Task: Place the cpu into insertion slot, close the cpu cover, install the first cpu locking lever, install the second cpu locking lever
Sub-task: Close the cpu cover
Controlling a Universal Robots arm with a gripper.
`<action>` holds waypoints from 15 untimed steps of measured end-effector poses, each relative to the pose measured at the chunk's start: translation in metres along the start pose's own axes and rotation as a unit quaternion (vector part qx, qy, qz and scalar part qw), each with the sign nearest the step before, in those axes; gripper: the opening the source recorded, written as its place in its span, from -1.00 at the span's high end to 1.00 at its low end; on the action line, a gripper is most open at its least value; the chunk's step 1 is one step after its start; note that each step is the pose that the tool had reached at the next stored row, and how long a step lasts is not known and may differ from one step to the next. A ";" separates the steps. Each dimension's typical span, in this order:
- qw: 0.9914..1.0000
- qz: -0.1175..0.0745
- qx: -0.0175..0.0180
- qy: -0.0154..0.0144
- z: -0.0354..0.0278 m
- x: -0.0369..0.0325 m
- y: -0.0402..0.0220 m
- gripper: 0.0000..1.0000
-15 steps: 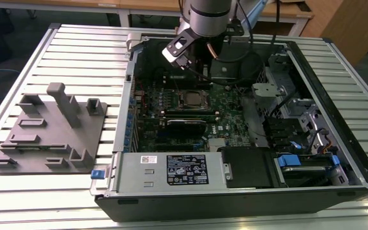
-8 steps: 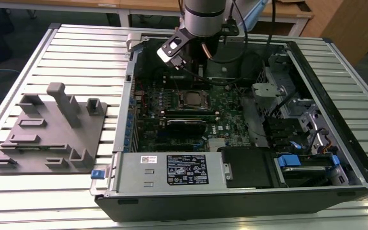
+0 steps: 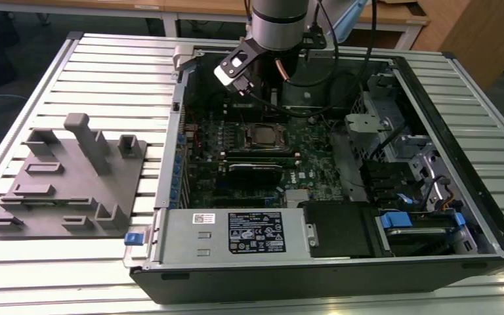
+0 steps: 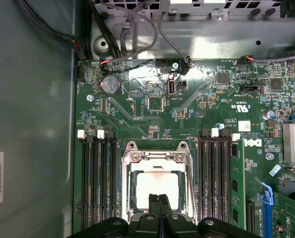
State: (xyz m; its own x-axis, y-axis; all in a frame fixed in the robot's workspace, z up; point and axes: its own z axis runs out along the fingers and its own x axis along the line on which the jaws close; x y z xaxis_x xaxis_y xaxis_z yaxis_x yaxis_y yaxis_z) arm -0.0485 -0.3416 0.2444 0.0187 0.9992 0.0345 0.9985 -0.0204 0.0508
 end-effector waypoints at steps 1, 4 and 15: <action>1.000 0.000 0.000 0.000 0.0000 0.0000 0.0000 0.79; 1.000 0.000 0.000 0.000 0.0000 0.0000 -0.0001 0.79; 1.000 0.000 0.007 0.000 0.0002 0.0000 -0.0001 0.79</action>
State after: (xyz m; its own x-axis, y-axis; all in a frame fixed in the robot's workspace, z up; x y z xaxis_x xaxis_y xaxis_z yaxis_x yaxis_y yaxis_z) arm -0.0486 -0.3416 0.2443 0.0192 0.9992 0.0342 0.9991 -0.0205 0.0366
